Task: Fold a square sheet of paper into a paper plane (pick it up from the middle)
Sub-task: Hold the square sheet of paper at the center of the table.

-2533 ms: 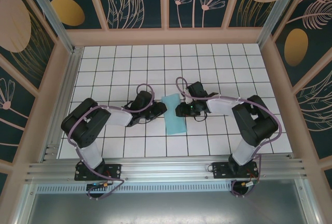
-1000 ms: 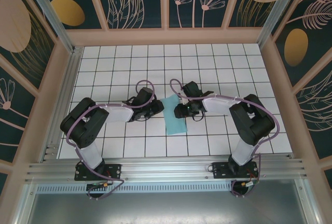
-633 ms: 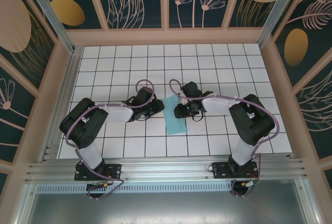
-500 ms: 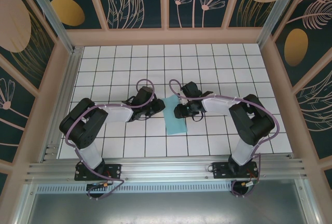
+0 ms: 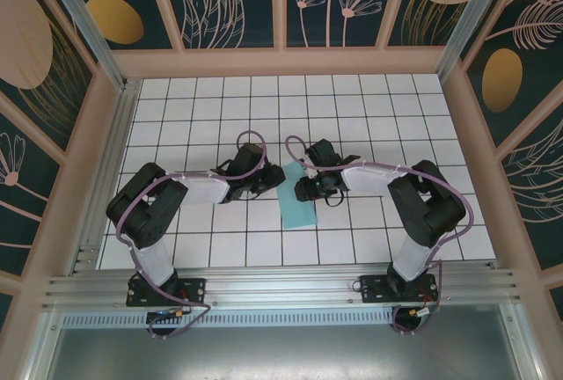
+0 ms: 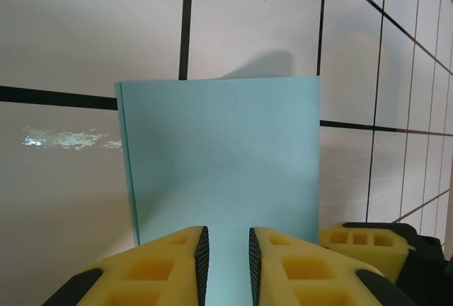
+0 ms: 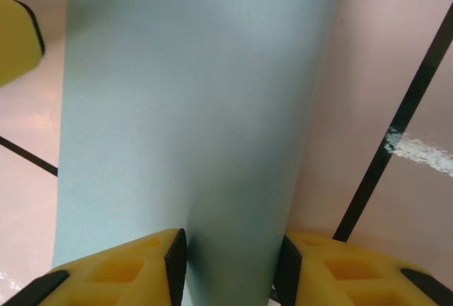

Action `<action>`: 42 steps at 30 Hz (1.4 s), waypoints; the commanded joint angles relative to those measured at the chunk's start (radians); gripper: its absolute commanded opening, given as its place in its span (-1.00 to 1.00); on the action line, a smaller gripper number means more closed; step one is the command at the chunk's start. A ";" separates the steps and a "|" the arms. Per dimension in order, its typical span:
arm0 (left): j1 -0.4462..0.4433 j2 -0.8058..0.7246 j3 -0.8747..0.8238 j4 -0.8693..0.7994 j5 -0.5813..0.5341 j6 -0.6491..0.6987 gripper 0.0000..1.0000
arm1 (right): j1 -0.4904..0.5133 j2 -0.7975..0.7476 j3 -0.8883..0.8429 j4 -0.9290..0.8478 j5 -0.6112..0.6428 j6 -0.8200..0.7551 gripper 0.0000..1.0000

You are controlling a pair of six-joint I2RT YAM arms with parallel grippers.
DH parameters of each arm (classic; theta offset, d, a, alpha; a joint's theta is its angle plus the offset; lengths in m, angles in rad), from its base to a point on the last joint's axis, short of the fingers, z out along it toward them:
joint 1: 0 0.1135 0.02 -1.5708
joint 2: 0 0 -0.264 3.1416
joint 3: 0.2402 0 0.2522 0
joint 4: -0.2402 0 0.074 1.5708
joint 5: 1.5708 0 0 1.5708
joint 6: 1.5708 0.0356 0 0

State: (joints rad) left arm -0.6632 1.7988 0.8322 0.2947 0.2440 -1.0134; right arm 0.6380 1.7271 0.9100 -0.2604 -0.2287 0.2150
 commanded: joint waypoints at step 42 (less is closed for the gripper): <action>0.004 0.134 0.069 -0.233 -0.064 0.064 -0.63 | -0.053 -0.106 0.040 0.046 -0.239 0.141 -0.44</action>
State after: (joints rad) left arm -0.6632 1.8702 0.9085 0.1696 0.2455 -0.9756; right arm 0.5819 1.5799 0.9226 -0.1867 -0.3981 0.3504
